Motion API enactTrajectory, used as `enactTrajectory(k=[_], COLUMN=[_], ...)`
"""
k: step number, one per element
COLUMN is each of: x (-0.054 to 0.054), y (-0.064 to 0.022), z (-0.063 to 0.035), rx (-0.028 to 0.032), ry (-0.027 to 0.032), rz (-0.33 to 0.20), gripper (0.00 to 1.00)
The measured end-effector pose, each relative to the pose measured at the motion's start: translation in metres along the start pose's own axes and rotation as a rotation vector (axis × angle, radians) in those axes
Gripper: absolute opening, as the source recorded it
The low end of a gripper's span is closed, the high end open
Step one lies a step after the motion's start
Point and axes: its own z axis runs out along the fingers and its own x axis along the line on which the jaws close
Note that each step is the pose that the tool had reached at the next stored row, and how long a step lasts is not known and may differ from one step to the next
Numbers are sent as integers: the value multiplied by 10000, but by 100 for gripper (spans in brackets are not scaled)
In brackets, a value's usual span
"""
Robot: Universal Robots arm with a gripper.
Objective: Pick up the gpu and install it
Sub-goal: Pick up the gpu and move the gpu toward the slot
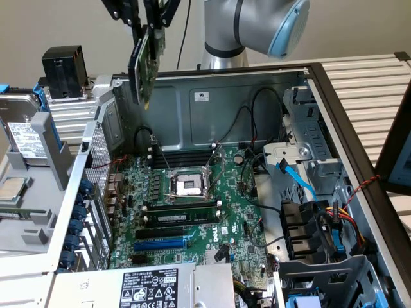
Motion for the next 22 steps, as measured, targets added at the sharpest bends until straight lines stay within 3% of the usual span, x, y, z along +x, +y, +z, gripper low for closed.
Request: enactTrajectory(k=[8, 22], x=[-131, -716], y=[25, 141], z=[-11, -38], rx=[32, 38], ry=[56, 76], rz=[-482, -498], gripper=[28, 28])
